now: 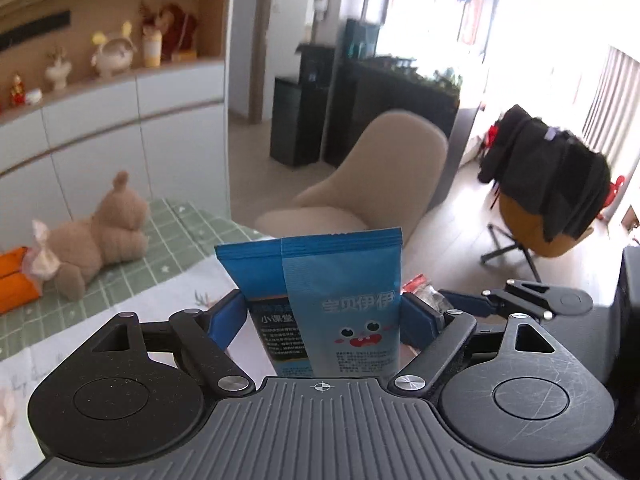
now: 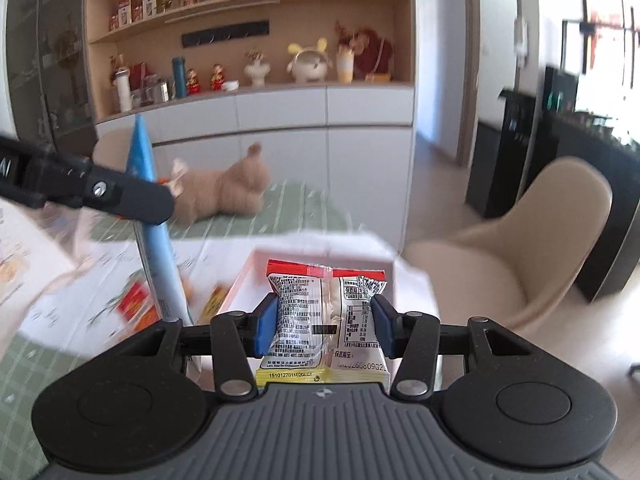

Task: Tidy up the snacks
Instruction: 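Open the left tool over the pink box while the right tool releases the white-red packet inside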

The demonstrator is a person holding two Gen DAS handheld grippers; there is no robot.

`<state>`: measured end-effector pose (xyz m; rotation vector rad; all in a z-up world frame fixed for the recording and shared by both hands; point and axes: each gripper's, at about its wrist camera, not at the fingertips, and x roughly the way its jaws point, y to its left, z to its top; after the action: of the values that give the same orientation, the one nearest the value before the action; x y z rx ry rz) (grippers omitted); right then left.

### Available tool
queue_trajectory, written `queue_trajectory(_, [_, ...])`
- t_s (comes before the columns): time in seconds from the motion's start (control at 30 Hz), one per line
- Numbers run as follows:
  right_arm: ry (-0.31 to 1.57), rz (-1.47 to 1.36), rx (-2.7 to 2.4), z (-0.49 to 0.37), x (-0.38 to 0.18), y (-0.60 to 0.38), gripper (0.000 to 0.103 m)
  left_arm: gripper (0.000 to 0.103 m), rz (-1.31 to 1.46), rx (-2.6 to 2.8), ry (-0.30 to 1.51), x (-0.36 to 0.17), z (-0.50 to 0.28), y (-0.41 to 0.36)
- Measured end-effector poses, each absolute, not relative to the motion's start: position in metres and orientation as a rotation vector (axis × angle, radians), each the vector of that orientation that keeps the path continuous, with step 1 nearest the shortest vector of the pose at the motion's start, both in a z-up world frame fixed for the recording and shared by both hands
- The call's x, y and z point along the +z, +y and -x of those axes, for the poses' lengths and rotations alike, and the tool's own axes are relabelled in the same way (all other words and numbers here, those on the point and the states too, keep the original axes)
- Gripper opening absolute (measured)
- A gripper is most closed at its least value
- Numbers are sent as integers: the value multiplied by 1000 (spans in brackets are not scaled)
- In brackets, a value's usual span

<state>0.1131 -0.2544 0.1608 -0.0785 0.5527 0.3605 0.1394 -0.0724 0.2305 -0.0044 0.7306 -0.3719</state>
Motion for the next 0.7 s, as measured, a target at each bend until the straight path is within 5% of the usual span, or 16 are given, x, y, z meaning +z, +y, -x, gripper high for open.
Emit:
queue_trajectory(0.07, [582, 76, 379, -137, 151, -250, 53, 88, 49, -400, 833, 202, -181, -77])
queue_trajectory(0.27, [753, 88, 311, -158, 101, -250, 58, 62, -54, -325, 1180, 60, -250, -106])
queue_trajectory(0.7, [823, 100, 436, -121, 71, -217, 58, 60, 218, -72, 903, 112, -125, 6])
